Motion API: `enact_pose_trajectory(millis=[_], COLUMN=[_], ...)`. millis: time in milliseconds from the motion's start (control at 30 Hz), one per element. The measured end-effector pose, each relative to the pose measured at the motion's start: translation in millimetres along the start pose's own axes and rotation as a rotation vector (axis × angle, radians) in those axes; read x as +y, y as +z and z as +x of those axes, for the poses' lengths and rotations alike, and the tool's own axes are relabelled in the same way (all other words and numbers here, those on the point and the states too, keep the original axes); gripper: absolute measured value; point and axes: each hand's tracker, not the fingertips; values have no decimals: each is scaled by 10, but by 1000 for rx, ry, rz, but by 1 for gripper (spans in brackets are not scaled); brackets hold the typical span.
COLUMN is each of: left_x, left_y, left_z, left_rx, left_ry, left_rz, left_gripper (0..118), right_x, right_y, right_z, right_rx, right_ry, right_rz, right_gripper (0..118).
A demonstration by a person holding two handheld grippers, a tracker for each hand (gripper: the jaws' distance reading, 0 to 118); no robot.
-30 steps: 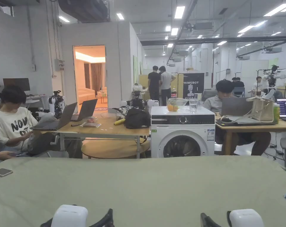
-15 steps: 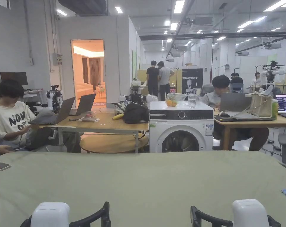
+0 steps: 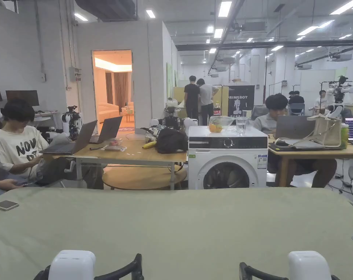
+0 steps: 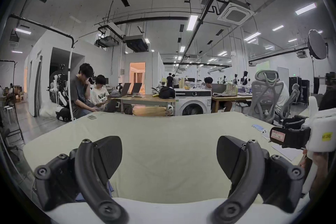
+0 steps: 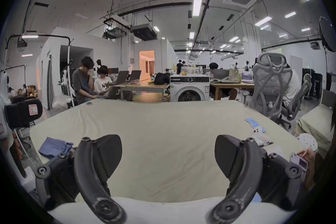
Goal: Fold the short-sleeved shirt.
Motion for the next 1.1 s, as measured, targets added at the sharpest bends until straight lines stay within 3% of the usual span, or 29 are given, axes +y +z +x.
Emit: enact_pose_trajectory(millis=[267,433,600,733,867,967,1100], left_x=[12,17,29,29,29,26,21], left_y=[-13,-23,-36,-49,-52,-44,-42], left_z=[28,10,-2,-23,-25,-16,-16], left_rx=[-14,-21,-28,-36,-43,-46,-43], left_ry=[6,19,34,70,79,67,67], left_rz=[-4,-8,-16,-19,-25,-27,-29], left_gripper=[106,106,106,106,106,106,106], right_x=[28,102,246,200,190,201,180], right_y=[-33,-44,-125,-160,-186,-228,-264], right_z=[1,7,-8,10,-11,3,94], right_rx=[2,120,34,108,92,25,70], right_ry=[-4,-132,-288,-328,-357,-408,-429], right_rz=[-17,-49,-126,-176,-206,-249,-296], right_gripper=[104,104,104,104,104,104,104])
